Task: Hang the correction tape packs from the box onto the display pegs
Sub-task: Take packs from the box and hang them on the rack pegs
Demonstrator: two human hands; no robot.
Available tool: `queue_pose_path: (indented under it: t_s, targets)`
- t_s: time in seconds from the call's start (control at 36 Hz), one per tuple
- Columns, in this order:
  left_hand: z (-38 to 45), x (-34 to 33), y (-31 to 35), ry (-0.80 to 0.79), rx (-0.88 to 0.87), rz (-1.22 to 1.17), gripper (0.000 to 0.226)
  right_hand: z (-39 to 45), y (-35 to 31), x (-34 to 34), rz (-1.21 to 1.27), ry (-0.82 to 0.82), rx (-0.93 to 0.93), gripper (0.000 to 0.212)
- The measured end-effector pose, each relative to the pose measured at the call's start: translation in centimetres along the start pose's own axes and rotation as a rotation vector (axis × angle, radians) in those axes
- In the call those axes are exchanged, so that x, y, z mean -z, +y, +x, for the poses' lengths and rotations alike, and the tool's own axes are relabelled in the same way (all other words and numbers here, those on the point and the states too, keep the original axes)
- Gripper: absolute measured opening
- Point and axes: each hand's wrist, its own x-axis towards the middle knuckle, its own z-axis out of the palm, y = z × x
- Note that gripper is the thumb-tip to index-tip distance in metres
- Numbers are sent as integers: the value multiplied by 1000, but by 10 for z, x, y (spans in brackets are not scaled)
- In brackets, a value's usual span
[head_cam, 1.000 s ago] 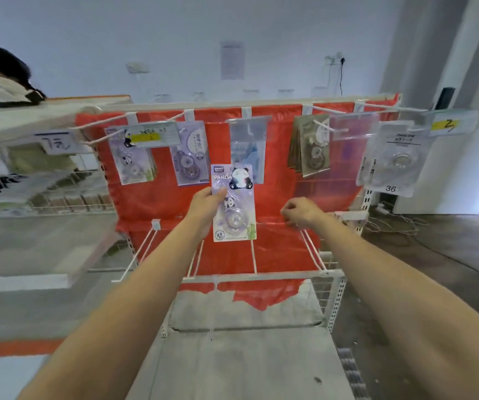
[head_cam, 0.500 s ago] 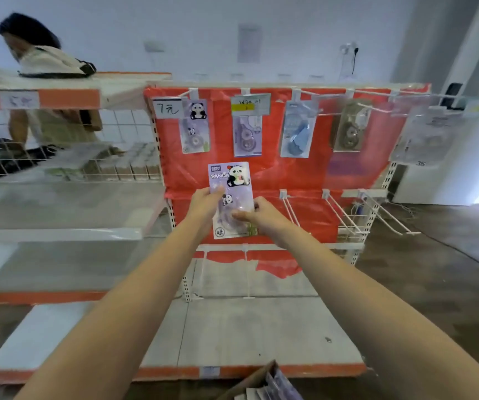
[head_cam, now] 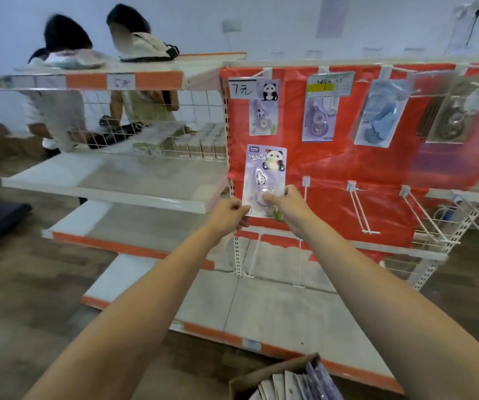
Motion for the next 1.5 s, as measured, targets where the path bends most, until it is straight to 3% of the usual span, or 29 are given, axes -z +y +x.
queue_pose_path:
  t_s: [0.11,0.19,0.25,0.42,0.56,0.69,0.83,0.94,1.14,1.31,1.5]
  targets:
    - [-1,0,-23,-24,-4,75,19,5,19,-9,-1,-18,-35,32]
    - [3,3,-38,-63,-42,239,34,6,36,-16,-19,-7,-74,25]
    - [6,7,-48,-92,-57,385,36,7,44,-19,-38,-1,-95,31]
    - [16,28,-77,-156,-175,659,18,14,58,-33,-106,102,-174,45]
    - [34,57,-111,-207,-240,654,20,8,72,-59,-124,212,-226,44]
    - [51,92,-154,-285,-198,606,21,-5,96,-93,-88,266,-256,15]
    - [53,104,-185,-361,-168,615,20,-25,141,-108,-107,312,-384,69]
    - [59,93,-194,-403,-161,604,15,-42,136,-112,-133,373,-446,49]
    - [70,61,-193,-497,-213,660,20,-33,163,-91,-150,391,-424,54]
    - [91,40,-209,-443,-272,736,18,-9,198,-93,-123,355,-426,66]
    - [137,13,-249,-330,-360,806,17,34,235,-96,-182,347,-297,42]
